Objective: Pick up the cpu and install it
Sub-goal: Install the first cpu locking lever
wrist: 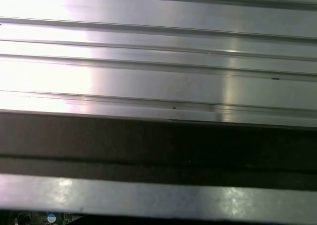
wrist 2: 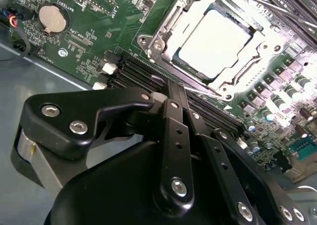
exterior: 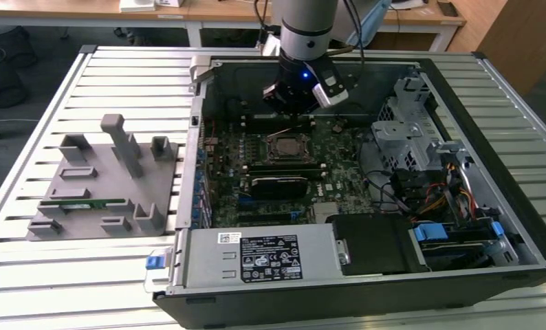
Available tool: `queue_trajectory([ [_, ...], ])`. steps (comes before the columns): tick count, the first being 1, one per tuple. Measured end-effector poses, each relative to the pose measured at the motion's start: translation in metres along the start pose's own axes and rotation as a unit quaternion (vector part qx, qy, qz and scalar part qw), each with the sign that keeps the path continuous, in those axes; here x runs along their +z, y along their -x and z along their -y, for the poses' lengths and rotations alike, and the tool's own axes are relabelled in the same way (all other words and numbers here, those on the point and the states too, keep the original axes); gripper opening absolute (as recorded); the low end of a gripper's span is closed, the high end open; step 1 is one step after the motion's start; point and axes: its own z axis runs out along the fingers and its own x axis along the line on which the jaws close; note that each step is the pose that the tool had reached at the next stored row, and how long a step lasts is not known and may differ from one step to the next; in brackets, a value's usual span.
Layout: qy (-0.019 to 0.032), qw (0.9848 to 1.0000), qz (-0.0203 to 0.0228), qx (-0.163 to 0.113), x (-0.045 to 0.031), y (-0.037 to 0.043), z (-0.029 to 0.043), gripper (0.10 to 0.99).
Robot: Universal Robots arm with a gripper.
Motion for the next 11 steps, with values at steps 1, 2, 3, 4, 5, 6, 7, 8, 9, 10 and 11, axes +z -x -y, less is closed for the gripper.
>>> queue_trajectory([
  [1, 0.0, 1.0, 0.0, 0.0, 0.0003, 0.0001, 0.0002, 0.106],
  [2, 0.0, 1.0, 0.0, 0.0, 0.0007, 0.0003, 0.0003, 0.106],
  [3, 0.0, 1.0, 0.0, 0.0, 0.0011, 0.0005, 0.0005, 0.106],
  [4, 0.0, 1.0, 0.0, 0.0, 0.0018, 0.0008, 0.0006, 0.106],
  [5, 0.0, 1.0, 0.0, 0.0, 0.0027, 0.001, 0.0008, 0.106],
  [6, 0.0, 1.0, -0.0001, 0.0, 0.0038, 0.0014, 0.0009, 0.106],
  [7, 0.0, 1.0, -0.0001, 0.0, 0.0049, 0.0018, 0.0011, 0.106],
  [8, -0.0001, 1.0, -0.0002, 0.0, 0.0061, 0.0022, 0.0011, 0.106],
  [9, 0.0, 1.0, -0.0005, 0.0, 0.0073, 0.0025, 0.0012, 0.106],
  [10, 0.0, 1.0, -0.0008, 0.0, 0.0086, 0.0027, 0.0013, 0.106],
  [11, 0.0, 1.0, -0.0013, 0.0, 0.0098, 0.003, 0.0014, 0.106],
])
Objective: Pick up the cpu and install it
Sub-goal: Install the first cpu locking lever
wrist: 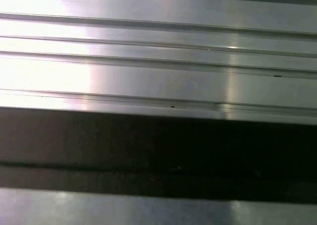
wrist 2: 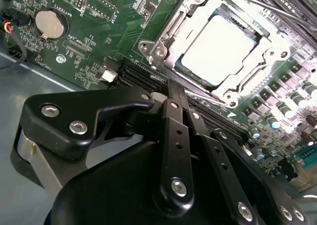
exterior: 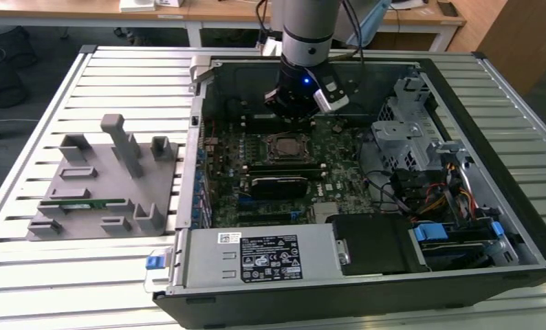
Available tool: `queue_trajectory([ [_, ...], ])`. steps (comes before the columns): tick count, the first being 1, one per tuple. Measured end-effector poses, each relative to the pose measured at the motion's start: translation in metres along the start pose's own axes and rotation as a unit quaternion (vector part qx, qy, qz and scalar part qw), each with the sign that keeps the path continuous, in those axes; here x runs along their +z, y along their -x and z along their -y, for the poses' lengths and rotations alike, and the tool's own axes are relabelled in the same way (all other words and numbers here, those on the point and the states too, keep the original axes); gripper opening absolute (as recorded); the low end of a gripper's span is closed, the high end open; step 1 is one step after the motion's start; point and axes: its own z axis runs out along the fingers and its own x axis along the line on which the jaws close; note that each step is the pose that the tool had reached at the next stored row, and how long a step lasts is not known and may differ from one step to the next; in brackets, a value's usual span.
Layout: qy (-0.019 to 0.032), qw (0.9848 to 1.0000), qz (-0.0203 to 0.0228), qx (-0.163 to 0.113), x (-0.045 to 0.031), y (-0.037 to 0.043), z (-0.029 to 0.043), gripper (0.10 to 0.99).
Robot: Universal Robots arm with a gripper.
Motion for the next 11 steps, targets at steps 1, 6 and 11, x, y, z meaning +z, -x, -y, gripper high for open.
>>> queue_trajectory([
  [1, 0.0, 1.0, -0.0006, 0.0, 0.0013, 0.0002, 0.0001, 0.106],
  [6, 0.0002, 1.0, -0.0036, 0.0, 0.0065, 0.0017, 0.0005, 0.106],
  [11, 0.0002, 1.0, -0.0049, 0.0, 0.0076, 0.0023, 0.0006, 0.106],
])
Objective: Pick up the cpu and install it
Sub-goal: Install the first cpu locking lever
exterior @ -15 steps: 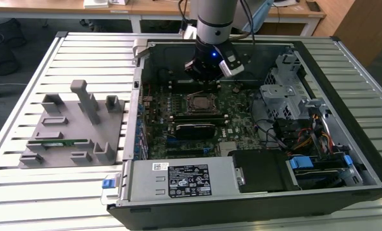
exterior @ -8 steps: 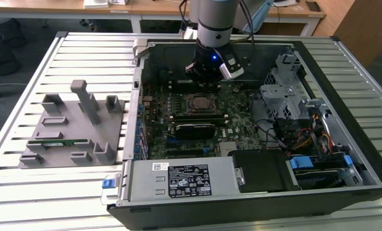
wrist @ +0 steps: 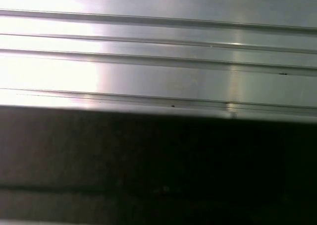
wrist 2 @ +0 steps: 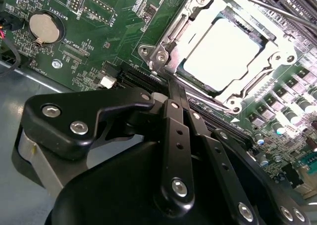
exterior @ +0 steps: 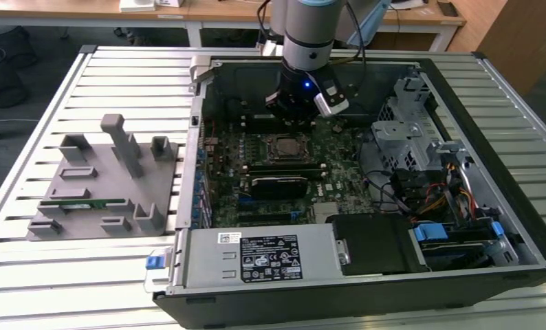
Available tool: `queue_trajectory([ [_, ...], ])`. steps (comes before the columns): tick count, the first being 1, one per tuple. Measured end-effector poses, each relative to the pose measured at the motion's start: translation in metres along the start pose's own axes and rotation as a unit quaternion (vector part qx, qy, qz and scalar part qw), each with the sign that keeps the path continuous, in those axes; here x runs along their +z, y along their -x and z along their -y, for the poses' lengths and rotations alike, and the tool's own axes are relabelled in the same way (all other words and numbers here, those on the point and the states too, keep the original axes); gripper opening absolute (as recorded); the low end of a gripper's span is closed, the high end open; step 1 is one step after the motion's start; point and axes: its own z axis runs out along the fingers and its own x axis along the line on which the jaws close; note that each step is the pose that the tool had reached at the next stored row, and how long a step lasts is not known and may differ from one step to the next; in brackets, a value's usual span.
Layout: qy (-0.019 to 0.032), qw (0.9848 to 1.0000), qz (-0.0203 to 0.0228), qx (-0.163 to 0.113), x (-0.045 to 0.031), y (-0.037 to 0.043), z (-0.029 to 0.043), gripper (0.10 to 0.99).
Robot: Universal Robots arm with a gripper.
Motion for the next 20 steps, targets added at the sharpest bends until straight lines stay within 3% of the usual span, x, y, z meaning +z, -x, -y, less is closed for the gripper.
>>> queue_trajectory([
  [15, 0.0002, 1.0, -0.0002, 0.0, -0.0035, 0.0002, -0.0003, 0.106],
  [20, -0.0023, 1.0, -0.0009, 0.0, -0.0028, 0.0005, 0.0, 0.106],
])
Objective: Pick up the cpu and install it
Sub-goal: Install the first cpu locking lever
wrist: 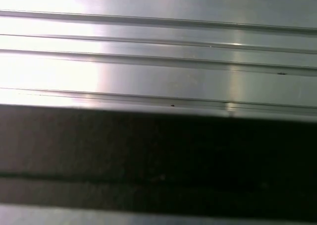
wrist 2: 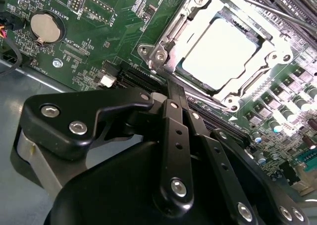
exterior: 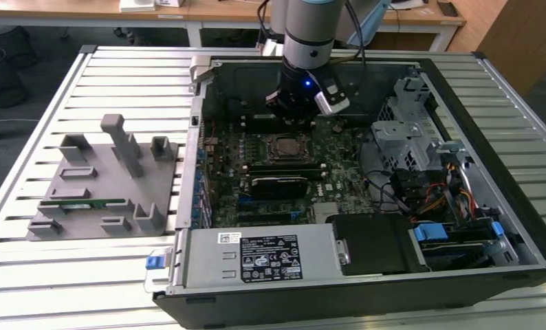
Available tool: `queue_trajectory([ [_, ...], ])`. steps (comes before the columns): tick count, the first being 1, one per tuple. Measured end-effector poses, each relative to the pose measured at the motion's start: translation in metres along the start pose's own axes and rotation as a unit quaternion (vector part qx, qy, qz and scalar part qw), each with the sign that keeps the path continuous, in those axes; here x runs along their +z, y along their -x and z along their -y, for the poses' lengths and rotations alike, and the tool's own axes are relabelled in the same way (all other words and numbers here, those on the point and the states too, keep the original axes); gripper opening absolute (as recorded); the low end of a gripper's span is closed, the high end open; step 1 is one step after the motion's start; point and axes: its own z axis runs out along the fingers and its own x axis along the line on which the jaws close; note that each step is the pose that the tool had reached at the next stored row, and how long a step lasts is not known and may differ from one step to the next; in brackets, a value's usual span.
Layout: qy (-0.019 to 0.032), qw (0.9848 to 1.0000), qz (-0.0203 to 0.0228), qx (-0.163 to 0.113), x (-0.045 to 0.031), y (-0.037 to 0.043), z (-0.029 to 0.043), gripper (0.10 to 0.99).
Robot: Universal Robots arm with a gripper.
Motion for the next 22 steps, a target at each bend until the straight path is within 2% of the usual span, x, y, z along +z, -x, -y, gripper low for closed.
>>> queue_trajectory([
  [12, -0.0092, 0.9999, -0.0045, 0.0, 0.0044, 0.0019, 0.0004, 0.106],
  [22, -0.0086, 0.9999, -0.0065, 0.0, 0.0029, 0.0023, 0.0002, 0.106],
])
